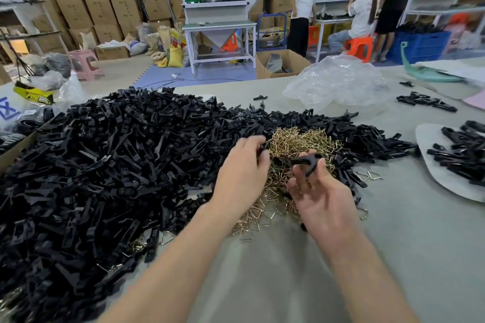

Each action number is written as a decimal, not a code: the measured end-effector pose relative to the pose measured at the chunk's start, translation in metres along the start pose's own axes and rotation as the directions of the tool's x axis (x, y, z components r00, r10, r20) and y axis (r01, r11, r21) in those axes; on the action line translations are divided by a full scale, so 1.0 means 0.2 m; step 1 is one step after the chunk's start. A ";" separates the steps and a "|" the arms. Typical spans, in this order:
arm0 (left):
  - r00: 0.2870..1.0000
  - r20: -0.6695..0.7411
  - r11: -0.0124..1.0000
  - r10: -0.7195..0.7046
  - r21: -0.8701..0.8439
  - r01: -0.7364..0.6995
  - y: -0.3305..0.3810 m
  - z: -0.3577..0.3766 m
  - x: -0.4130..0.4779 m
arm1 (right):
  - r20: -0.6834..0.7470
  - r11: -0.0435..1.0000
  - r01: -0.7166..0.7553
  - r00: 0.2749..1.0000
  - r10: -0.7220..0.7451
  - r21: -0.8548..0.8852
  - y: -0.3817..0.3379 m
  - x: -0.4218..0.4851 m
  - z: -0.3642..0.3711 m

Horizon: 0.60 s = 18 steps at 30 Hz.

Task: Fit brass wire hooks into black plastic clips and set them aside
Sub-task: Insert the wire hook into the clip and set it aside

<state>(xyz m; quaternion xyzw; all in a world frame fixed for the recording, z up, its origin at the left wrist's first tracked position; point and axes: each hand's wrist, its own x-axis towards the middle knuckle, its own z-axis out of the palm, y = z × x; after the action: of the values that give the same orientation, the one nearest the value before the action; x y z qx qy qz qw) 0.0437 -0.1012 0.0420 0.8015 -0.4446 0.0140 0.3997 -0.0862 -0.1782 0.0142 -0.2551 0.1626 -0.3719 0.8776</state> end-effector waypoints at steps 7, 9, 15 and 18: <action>0.972 0.231 0.950 0.050 0.290 -0.117 0.08 0.12 0.24 | 0.012 0.997 -0.016 1.000 0.015 0.072 0.00 0.04 -0.04; 0.980 0.185 0.943 0.072 0.308 -0.127 0.07 0.12 0.24 | 0.020 0.996 -0.023 1.000 0.022 0.082 0.00 0.04 -0.04; 0.983 0.127 0.931 0.131 0.325 -0.166 0.05 0.07 0.19 | 0.010 0.996 -0.055 0.998 0.055 0.065 0.01 0.05 -0.04; 0.993 0.076 0.970 0.092 0.219 -0.106 0.05 0.01 0.14 | -0.006 0.995 -0.083 0.996 0.084 0.059 0.02 0.05 -0.04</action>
<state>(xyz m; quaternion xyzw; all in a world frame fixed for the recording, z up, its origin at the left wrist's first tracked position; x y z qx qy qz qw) 0.0530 -0.1251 0.0572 0.8180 -0.4926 0.0573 0.2915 -0.0814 -0.1854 0.0051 -0.2205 0.1658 -0.3406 0.8988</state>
